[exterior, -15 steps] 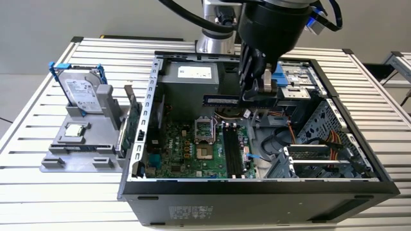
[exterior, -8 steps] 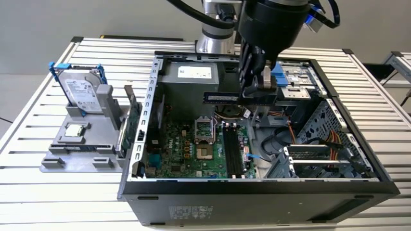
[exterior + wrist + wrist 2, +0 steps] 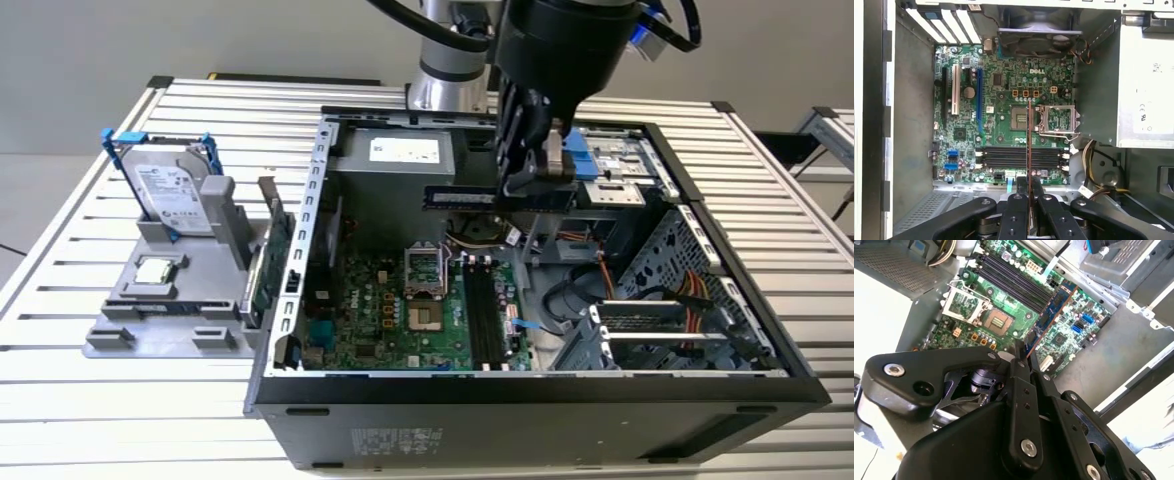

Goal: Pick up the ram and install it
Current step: 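Pick up the ram and move it above insertion slot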

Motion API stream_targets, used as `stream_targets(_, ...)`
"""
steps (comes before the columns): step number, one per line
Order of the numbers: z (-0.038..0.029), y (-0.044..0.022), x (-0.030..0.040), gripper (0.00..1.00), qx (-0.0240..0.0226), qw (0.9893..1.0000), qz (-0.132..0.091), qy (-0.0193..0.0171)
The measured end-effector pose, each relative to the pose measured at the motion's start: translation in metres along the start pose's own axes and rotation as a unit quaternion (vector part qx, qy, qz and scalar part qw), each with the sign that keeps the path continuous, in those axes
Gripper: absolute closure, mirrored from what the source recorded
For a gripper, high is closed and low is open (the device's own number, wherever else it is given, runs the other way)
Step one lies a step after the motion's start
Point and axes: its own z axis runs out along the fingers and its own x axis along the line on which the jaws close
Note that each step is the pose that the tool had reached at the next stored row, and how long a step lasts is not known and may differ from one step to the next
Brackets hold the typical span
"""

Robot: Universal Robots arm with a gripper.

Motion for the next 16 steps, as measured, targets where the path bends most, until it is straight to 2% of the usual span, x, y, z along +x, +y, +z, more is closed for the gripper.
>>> stream_targets(11,0.0001,-0.0060,-0.0032,1.00,0.0000,0.9998,-0.020,-0.0018)
stream_targets(16,0.0001,-0.0086,-0.0072,1.00,0.0000,0.9998,-0.021,-0.0018)
